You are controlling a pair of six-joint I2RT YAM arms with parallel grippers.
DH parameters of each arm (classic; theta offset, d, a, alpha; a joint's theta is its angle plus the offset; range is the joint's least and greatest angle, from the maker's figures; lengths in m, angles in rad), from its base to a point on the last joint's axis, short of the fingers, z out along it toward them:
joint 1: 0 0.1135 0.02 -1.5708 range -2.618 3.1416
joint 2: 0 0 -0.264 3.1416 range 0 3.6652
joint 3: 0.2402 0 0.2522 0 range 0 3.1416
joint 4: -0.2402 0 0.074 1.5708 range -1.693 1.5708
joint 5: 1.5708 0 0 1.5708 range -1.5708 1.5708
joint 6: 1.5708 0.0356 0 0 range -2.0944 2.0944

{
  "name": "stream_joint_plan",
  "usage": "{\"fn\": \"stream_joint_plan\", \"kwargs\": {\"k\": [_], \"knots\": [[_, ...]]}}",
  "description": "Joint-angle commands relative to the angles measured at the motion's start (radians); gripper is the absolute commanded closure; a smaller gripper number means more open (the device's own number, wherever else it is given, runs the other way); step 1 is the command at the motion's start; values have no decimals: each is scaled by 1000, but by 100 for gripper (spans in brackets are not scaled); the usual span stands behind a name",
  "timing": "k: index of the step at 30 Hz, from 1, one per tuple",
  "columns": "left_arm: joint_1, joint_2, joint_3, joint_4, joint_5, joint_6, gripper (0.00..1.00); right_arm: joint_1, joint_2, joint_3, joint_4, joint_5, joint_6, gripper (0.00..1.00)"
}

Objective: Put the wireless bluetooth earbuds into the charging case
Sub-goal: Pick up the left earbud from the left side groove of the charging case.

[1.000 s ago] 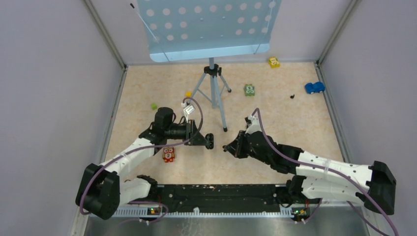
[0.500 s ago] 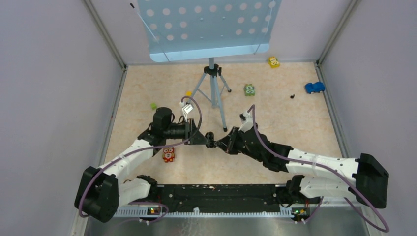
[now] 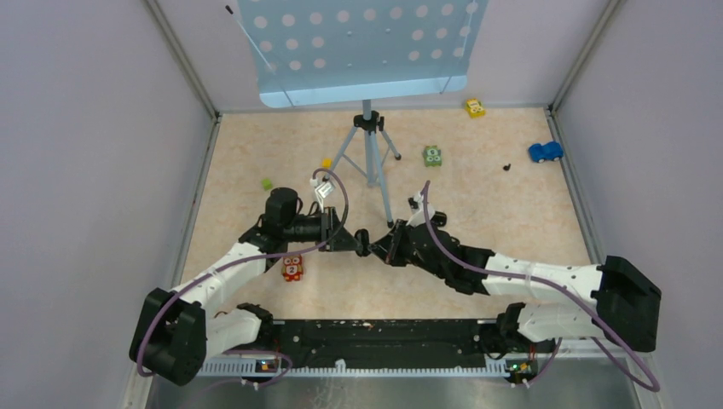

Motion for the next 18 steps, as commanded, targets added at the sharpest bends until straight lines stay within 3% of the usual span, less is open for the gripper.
{"fn": "stream_joint_plan", "kwargs": {"k": [1, 12, 13, 16, 18], "knots": [[2, -10, -3, 59, 20, -8, 100, -2, 32, 49, 22, 37, -15, 100], [0, 2, -1, 76, 18, -18, 100, 5, 76, 75, 16, 45, -11, 100], [1, 3, 0, 76, 17, -20, 100, 7, 80, 77, 14, 44, -11, 97], [1, 3, -2, 73, 14, -17, 100, 11, 78, 80, 12, 43, -16, 70], [1, 6, -2, 71, 14, -15, 100, 11, 73, 87, 5, 41, -22, 63]]}}
